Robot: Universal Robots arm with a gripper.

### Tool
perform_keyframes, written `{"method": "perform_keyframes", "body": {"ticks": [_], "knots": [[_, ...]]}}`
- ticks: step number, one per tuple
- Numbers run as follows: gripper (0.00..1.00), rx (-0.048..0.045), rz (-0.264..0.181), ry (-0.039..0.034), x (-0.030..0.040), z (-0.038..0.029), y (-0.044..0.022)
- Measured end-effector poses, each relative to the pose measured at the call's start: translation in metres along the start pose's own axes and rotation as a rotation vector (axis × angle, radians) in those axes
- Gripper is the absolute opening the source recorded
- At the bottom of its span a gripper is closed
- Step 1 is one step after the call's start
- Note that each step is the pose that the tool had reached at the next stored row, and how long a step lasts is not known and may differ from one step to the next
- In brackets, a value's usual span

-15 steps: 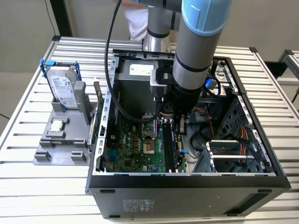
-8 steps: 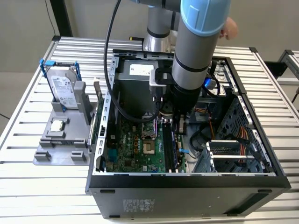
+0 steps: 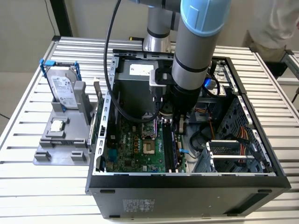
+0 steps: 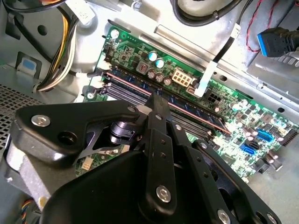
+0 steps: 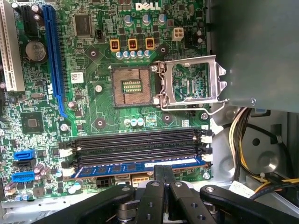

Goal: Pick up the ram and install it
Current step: 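Press down the ram until it locks into place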

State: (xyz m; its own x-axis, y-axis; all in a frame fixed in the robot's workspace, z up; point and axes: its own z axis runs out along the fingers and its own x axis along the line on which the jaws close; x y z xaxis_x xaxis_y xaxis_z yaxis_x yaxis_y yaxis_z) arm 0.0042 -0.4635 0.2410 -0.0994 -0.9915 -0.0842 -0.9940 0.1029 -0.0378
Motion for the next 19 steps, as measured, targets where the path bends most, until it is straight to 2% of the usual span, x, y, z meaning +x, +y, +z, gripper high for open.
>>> {"method": "perform_keyframes", "body": {"ticks": [19], "knots": [[0.00,0.0000,0.000,0.0000,0.0008,0.0101,0.0003]]}}
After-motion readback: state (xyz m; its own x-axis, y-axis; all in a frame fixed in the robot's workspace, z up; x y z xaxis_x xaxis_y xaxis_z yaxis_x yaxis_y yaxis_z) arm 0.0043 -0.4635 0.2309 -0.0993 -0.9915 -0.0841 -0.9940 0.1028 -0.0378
